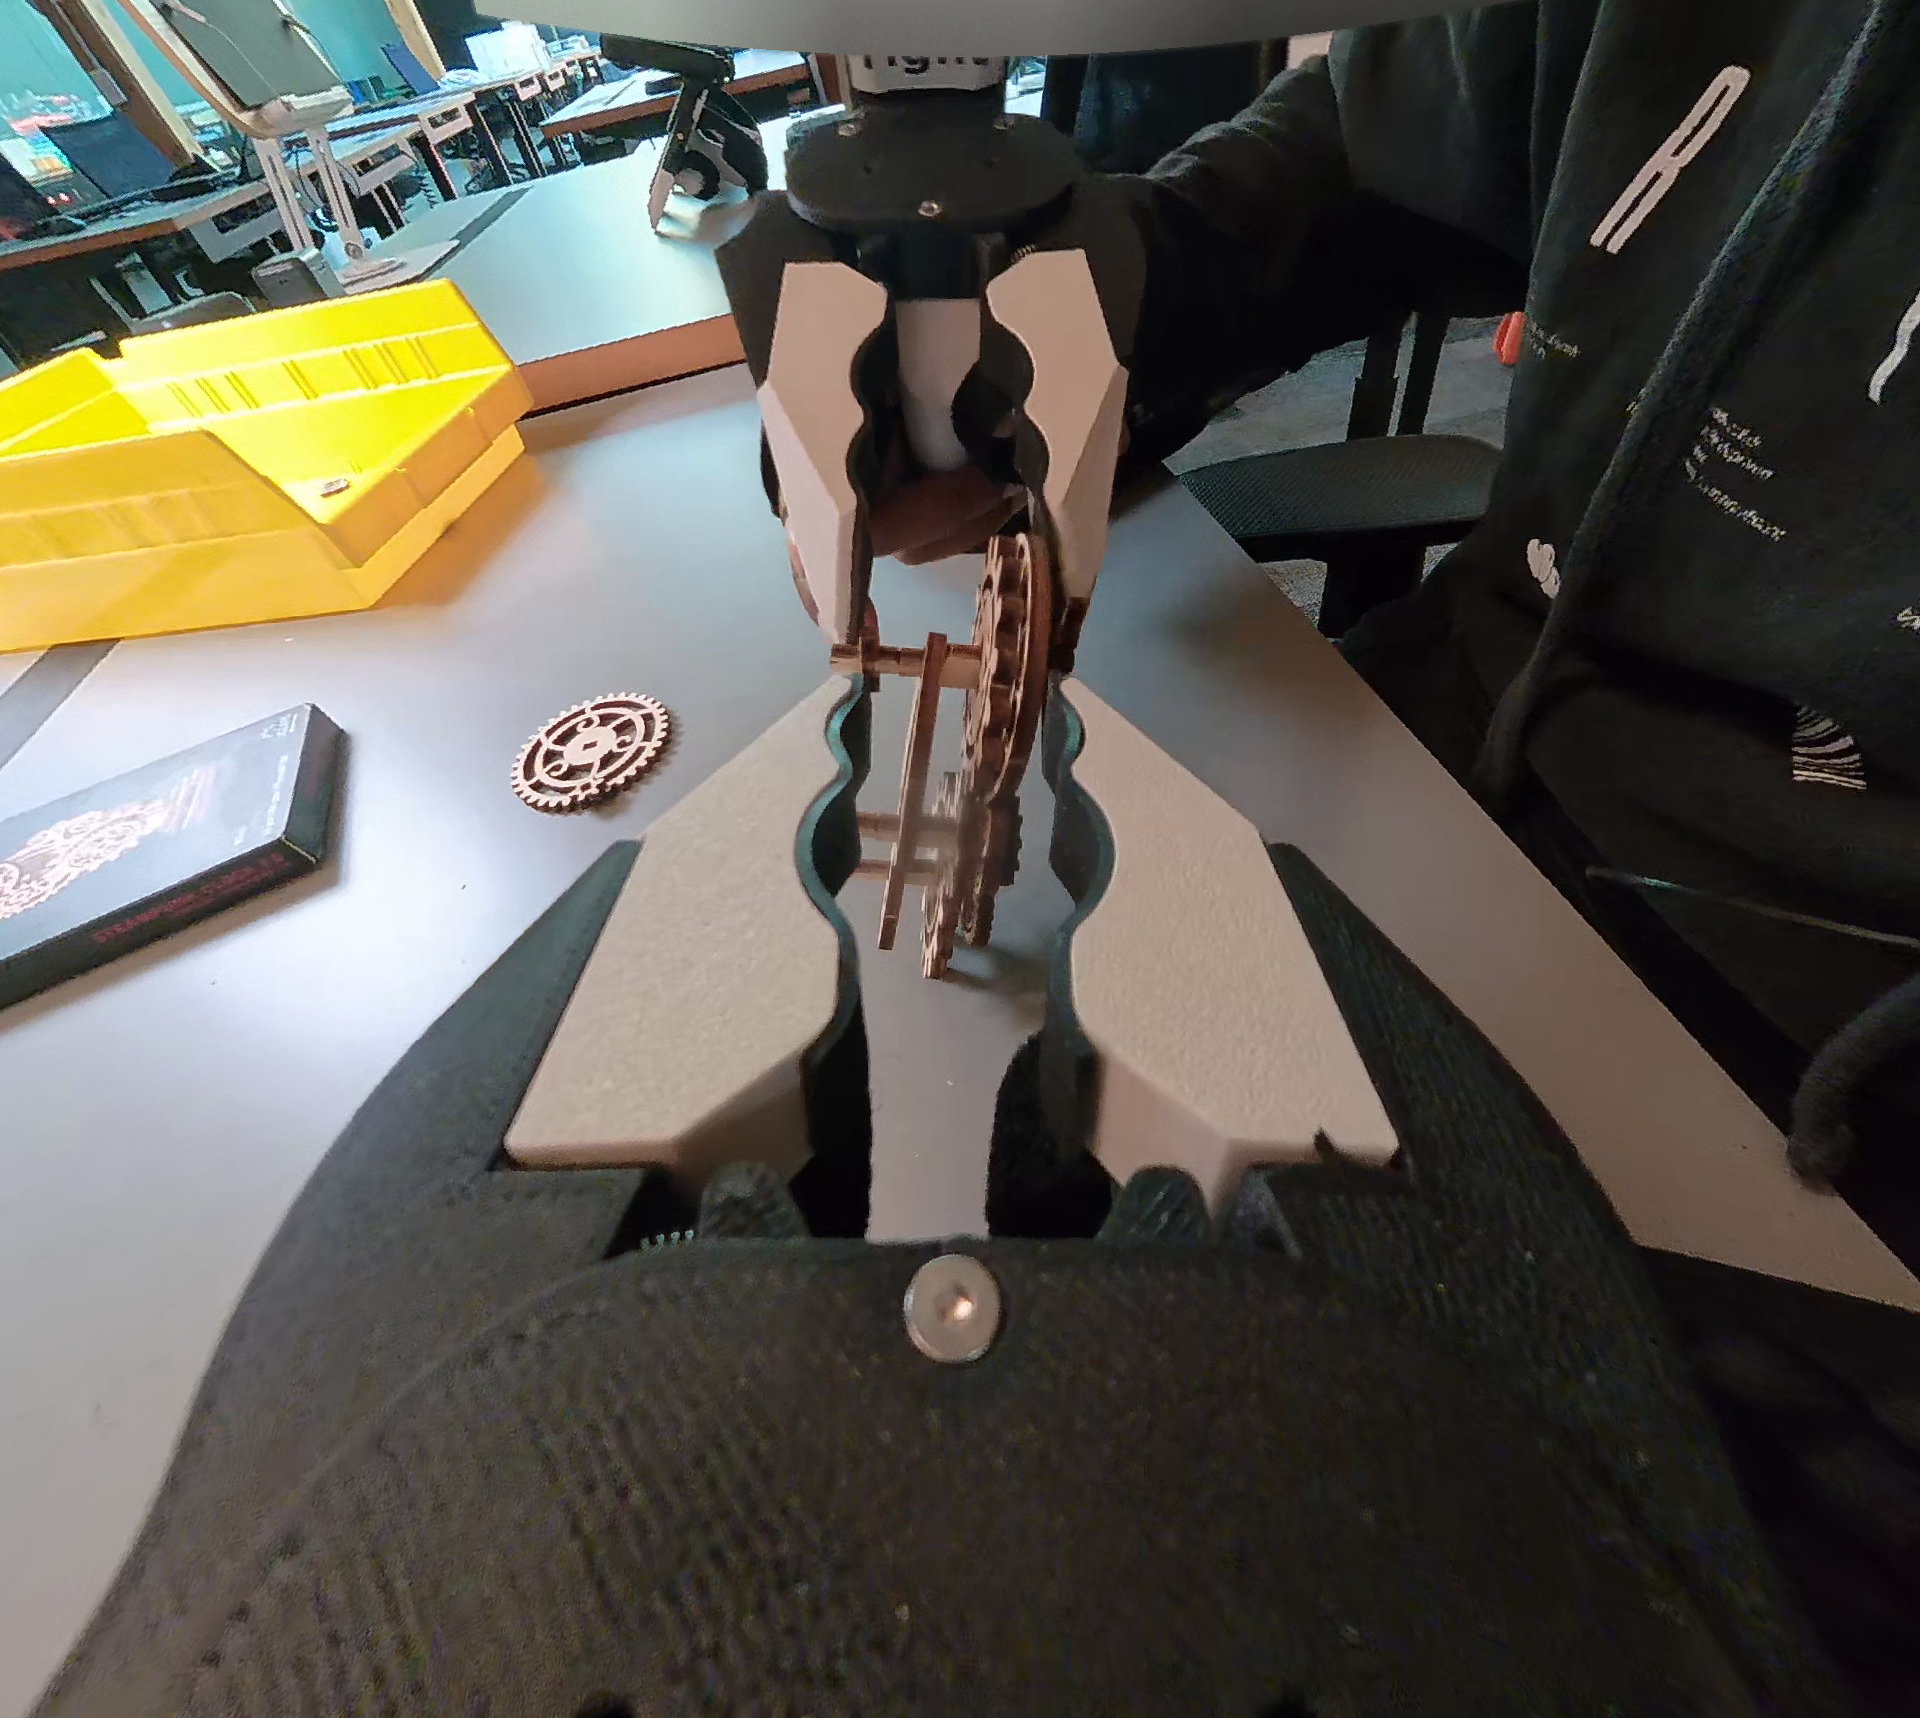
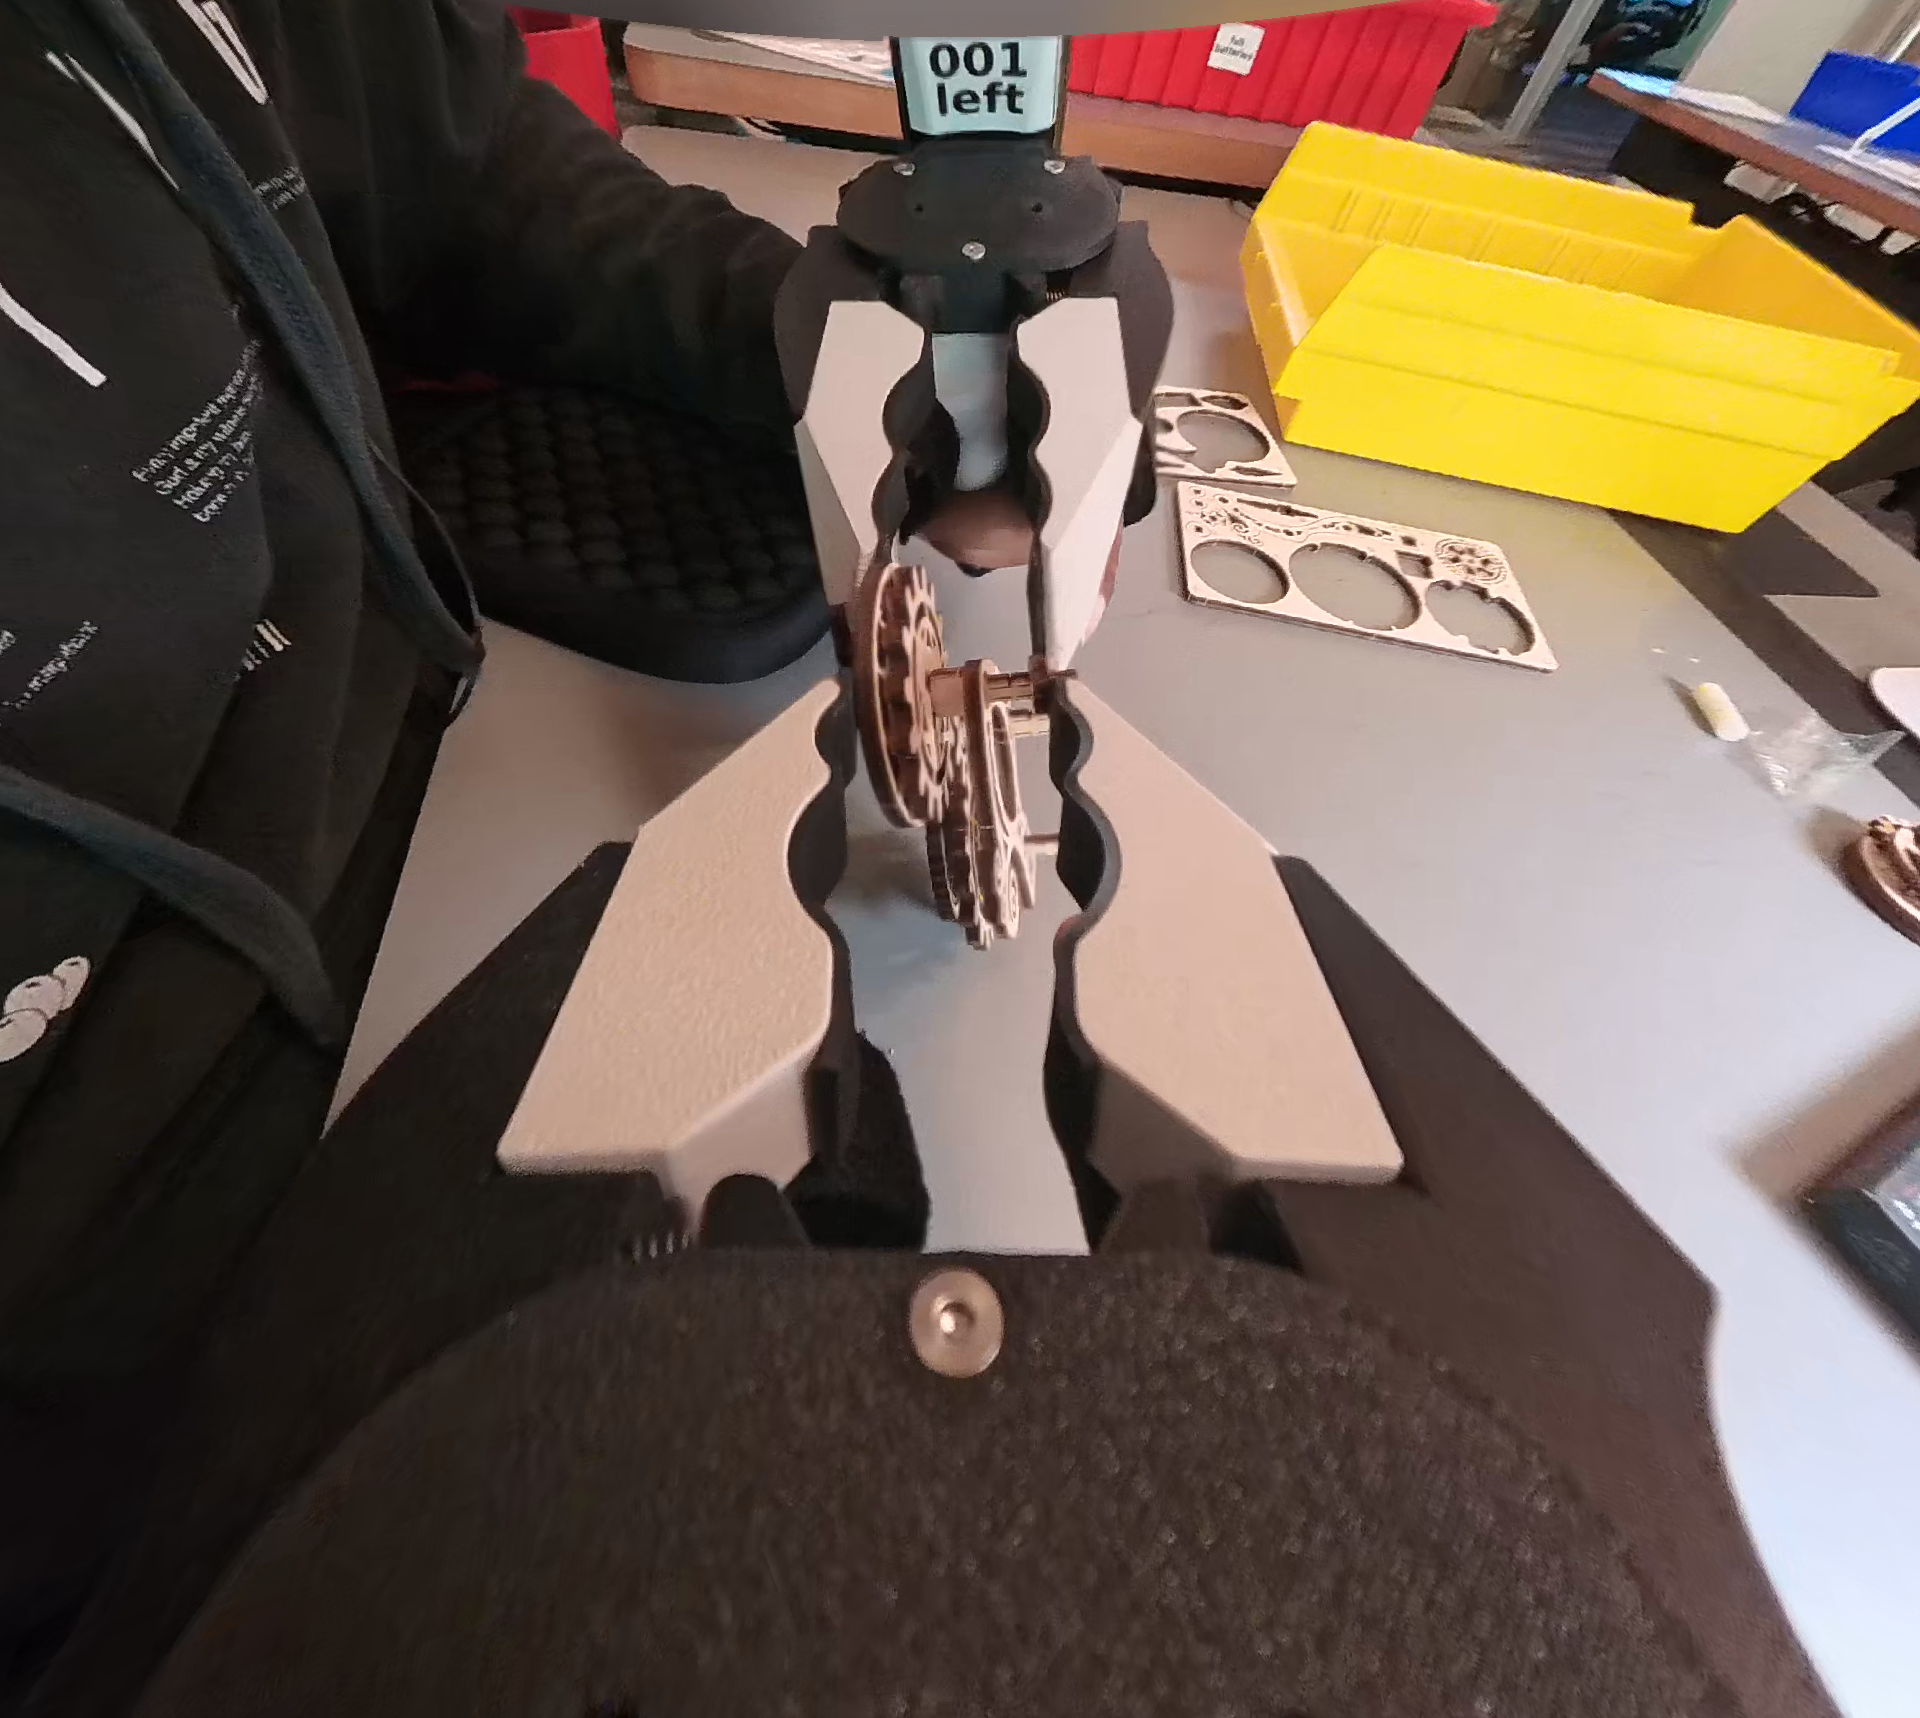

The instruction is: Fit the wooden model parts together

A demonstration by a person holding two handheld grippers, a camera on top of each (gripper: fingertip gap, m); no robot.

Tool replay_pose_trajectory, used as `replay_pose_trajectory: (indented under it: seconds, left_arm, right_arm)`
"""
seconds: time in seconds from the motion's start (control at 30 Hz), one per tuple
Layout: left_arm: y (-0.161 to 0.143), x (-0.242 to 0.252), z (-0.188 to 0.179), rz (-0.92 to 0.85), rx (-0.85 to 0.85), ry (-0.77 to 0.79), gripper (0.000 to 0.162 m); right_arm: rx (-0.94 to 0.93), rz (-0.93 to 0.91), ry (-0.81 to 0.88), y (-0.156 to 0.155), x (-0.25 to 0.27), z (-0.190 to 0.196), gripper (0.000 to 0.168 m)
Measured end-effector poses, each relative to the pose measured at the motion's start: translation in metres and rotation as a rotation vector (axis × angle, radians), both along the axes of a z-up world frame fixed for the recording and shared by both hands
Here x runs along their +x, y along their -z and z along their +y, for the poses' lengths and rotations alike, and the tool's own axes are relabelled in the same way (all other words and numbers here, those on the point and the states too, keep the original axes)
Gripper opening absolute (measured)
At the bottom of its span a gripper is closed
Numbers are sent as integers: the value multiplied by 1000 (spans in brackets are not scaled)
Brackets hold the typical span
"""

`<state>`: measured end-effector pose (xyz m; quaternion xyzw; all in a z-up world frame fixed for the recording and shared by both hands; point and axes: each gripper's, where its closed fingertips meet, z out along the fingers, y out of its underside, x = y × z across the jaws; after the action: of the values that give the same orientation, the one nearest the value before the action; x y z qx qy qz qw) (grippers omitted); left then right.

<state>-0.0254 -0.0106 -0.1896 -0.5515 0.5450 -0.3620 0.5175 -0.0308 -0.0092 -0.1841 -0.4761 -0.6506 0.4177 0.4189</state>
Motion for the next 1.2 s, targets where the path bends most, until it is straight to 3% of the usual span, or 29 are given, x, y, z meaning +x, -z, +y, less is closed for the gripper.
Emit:
replay_pose_trajectory:
  seconds: [0.4, 0.63, 0.73, 1.2]
  left_arm:
    - [-1, -2, 1, 0, 2, -13, 32]
    - [-1, 2, 2, -12, 22, -43, 46]
    - [-1, 3, 5, -4, 34, -57, 39]
    - [1, 3, 0, 21, 55, -35, 38]
  right_arm:
    - [2, -5, -7, 0, 0, 1, 34]
    - [-19, 21, 19, -1, 0, 4, 34]
    - [-24, 26, 22, -1, 0, 4, 34]
    - [-3, 52, 34, 1, 1, -1, 34]
